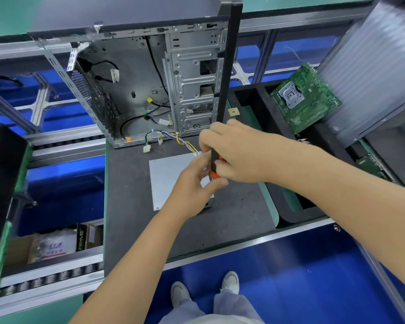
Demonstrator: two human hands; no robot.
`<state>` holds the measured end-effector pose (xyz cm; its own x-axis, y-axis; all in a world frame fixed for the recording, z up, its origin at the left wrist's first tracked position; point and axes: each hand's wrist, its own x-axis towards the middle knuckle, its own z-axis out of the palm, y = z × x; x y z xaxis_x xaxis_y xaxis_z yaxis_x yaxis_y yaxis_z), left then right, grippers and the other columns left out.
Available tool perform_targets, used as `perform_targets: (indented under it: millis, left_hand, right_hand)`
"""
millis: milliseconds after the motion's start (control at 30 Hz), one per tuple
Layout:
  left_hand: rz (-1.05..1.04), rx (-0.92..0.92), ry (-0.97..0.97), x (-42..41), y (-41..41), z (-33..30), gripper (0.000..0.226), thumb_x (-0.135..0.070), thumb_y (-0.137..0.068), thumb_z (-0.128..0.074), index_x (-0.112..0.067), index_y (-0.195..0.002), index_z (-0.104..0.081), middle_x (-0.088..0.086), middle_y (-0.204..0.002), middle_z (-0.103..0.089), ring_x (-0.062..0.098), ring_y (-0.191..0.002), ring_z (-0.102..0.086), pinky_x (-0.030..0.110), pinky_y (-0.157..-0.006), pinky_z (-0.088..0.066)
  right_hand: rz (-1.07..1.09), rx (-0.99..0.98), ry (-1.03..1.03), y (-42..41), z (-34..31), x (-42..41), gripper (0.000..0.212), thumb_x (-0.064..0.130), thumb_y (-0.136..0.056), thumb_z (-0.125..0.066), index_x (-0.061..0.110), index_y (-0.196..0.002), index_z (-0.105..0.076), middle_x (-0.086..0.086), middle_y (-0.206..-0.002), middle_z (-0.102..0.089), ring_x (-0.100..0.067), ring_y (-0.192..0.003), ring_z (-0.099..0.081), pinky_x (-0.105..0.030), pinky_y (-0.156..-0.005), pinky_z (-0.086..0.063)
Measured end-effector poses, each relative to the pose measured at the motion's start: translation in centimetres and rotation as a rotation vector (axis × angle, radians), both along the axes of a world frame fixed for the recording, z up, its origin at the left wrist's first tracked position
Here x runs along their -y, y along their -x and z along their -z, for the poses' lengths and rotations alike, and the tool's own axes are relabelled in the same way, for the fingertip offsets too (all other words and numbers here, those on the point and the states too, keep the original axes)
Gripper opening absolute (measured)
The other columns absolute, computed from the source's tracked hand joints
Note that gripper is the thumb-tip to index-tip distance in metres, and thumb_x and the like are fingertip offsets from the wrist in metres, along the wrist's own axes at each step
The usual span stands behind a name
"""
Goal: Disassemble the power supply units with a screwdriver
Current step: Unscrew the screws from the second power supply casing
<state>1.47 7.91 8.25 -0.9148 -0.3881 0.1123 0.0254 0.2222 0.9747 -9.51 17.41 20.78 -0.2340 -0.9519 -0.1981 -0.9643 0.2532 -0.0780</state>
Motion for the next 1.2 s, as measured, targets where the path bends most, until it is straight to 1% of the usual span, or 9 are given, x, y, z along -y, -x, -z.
perform_targets:
  millis: [100,233,400,533,633,800,967,1133,1200]
  left_hand:
    - [-0.088,-0.003,0.057,-0.2,0.2,0.1,0.028,-0.022,-0.083,-0.074,-0.043,-0.096,-0.062,-0.026,-0.089,-0.063,0.001,-0.080,-0.061,0.014,-0.072,-0.045]
    - [-0.098,0.053,0.039,-0.2,0.3,0.0,0.035,-0.025,-0.077,-0.072,-0.049,-0.094,-0.053,-0.028,-0.082,-0.061,-0.005,-0.071,-0.056,0.012,-0.064,-0.044]
    - [-0.118,-0.008,0.092,-0.3,0.2,-0.2,0.030,-0.021,-0.077,-0.075,-0.047,-0.076,-0.062,-0.022,-0.073,-0.063,-0.002,-0.065,-0.054,0.015,-0.065,-0.043]
    - [-0.077,0.009,0.034,0.1,-0.3,-0.2,0.030,-0.018,-0.087,-0.066,-0.047,-0.090,-0.064,-0.015,-0.084,-0.069,-0.001,-0.076,-0.059,0.020,-0.067,-0.047]
    - [-0.176,-0.011,0.133,-0.7,0.4,-0.2,0.042,-0.014,-0.076,-0.082,-0.048,-0.083,-0.058,-0.025,-0.083,-0.065,-0.001,-0.076,-0.059,0.012,-0.068,-0.043]
    - [-0.103,-0.056,-0.042,-1.5,0.1,0.2,0.038,-0.015,-0.081,-0.076,-0.045,-0.095,-0.059,-0.023,-0.090,-0.065,0.001,-0.082,-0.060,0.012,-0.076,-0.044]
    - [-0.219,-0.007,0.027,-1.7,0.9,-0.3,0.040,-0.021,-0.069,-0.087,-0.040,-0.088,-0.057,-0.022,-0.078,-0.064,0.001,-0.071,-0.058,0.012,-0.068,-0.045]
    - [-0.080,-0.083,-0.116,-0.8,0.5,-0.6,0.039,-0.011,-0.083,-0.067,-0.046,-0.100,-0.065,-0.018,-0.092,-0.070,0.002,-0.084,-0.061,0.019,-0.076,-0.050]
    - [-0.145,-0.062,0.015,-0.6,0.9,-0.4,0.038,-0.006,-0.081,-0.071,-0.044,-0.086,-0.064,-0.021,-0.079,-0.065,0.002,-0.072,-0.057,0.017,-0.069,-0.047]
  right_hand:
    - [0.078,0.012,0.007,-0.3,-0.2,-0.3,0.048,0.061,-0.092,-0.037,0.017,-0.111,-0.042,-0.003,-0.092,-0.049,-0.030,-0.082,-0.047,-0.041,-0.070,-0.045]
    - [-0.093,-0.081,0.057,-1.1,0.3,-0.2,0.024,0.035,-0.093,-0.043,0.016,-0.109,-0.043,-0.003,-0.095,-0.047,-0.031,-0.085,-0.050,-0.040,-0.073,-0.045]
    - [-0.003,-0.170,0.042,-1.3,0.3,0.1,0.027,0.039,-0.099,-0.045,0.017,-0.104,-0.032,-0.003,-0.076,-0.036,-0.030,-0.073,-0.045,-0.037,-0.060,-0.038]
    - [-0.008,0.032,0.052,-0.8,0.2,-0.3,0.030,0.037,-0.093,-0.051,0.020,-0.116,-0.041,-0.001,-0.095,-0.043,-0.025,-0.085,-0.046,-0.037,-0.071,-0.043]
    - [0.050,-0.183,0.057,-0.8,0.1,0.0,0.033,0.048,-0.097,-0.040,0.016,-0.097,-0.033,-0.002,-0.073,-0.034,-0.028,-0.070,-0.046,-0.035,-0.055,-0.035]
    - [0.004,-0.031,0.112,0.2,0.2,0.3,0.032,0.037,-0.093,-0.050,0.013,-0.114,-0.045,-0.007,-0.101,-0.047,-0.029,-0.085,-0.048,-0.039,-0.077,-0.045]
    - [0.033,-0.252,0.042,0.0,0.5,-0.2,0.029,0.049,-0.099,-0.040,0.023,-0.110,-0.041,-0.008,-0.078,-0.041,-0.025,-0.061,-0.039,-0.035,-0.052,-0.036]
    - [0.052,0.166,0.022,0.1,0.1,-0.4,0.039,0.047,-0.090,-0.060,0.024,-0.114,-0.039,0.000,-0.102,-0.047,-0.027,-0.091,-0.049,-0.043,-0.079,-0.047]
    - [0.067,-0.029,0.020,0.0,0.6,-0.2,0.039,0.052,-0.094,-0.050,0.020,-0.111,-0.038,-0.003,-0.095,-0.049,-0.033,-0.084,-0.052,-0.040,-0.069,-0.045]
